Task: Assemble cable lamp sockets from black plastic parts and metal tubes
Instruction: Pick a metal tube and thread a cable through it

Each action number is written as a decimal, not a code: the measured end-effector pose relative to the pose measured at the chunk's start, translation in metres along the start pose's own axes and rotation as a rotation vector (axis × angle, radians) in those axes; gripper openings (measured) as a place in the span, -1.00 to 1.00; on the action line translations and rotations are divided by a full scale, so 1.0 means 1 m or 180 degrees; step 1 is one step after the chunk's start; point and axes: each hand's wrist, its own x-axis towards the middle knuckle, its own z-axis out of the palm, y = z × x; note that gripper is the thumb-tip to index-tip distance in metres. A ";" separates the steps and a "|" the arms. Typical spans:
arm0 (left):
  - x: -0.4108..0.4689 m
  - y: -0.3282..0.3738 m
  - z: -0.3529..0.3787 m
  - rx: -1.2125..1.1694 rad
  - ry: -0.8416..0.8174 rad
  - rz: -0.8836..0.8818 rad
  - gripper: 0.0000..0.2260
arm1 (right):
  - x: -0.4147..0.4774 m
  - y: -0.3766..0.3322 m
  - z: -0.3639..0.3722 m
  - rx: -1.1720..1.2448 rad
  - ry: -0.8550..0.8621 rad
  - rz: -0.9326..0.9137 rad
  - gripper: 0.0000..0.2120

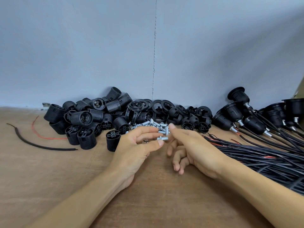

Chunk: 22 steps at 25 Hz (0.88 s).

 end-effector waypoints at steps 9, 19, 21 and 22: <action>-0.002 -0.001 0.002 0.0087 0.0169 0.0059 -0.78 | 0.003 0.002 -0.002 -0.0581 0.0488 -0.0333 -0.71; -0.006 -0.004 0.006 0.0466 0.0063 0.0305 -0.72 | -0.001 -0.008 -0.017 -0.2100 0.0109 -0.0672 -0.88; -0.007 -0.003 0.007 0.0395 -0.0025 0.0279 -0.72 | 0.000 -0.006 -0.017 -0.2093 0.0117 -0.0812 -0.86; -0.007 -0.002 0.007 0.0365 -0.0078 0.0251 -0.72 | 0.001 -0.005 -0.018 -0.2077 0.0137 -0.0852 -0.86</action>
